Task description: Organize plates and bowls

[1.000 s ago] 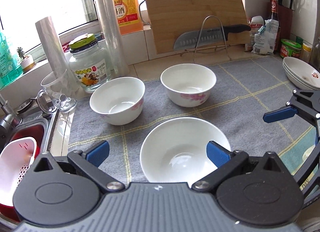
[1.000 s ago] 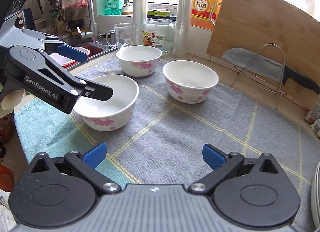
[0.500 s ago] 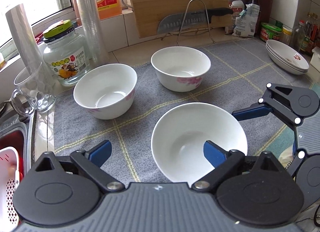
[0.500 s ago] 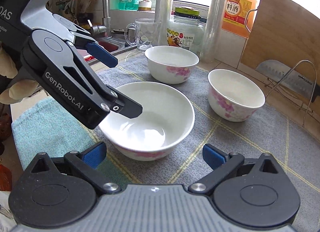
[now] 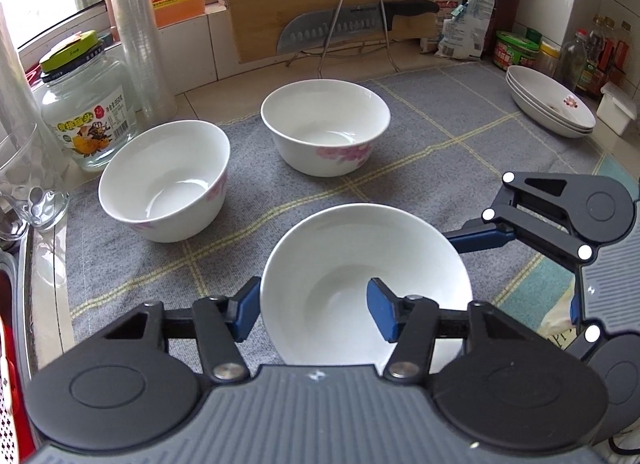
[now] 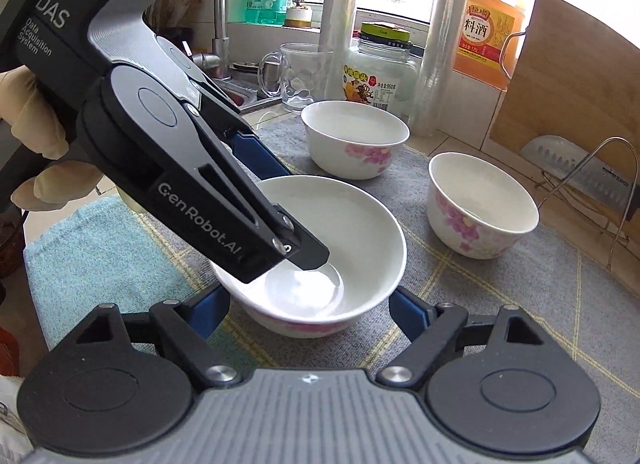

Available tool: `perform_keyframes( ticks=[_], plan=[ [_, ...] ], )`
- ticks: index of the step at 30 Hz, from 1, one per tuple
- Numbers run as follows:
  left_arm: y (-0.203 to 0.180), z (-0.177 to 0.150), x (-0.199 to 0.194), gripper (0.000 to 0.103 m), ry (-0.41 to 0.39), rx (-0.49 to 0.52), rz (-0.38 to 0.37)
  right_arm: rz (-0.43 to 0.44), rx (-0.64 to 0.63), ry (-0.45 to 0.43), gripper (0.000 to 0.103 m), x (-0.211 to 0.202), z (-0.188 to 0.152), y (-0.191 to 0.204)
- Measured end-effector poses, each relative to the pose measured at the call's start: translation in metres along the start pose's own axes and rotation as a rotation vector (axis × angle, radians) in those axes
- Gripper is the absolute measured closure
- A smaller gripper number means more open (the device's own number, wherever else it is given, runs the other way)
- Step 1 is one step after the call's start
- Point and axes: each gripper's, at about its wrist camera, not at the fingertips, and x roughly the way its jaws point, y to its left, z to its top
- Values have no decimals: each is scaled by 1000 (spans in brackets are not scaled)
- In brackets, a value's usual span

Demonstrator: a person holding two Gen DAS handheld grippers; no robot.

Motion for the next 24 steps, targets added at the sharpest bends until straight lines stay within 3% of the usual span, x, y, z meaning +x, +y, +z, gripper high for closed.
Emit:
perform_keyframes(
  ticks=[24],
  plan=[
    [-7,7,-2,52,-2,21,-22,2,12,28,16,-6,3,-5]
  ],
)
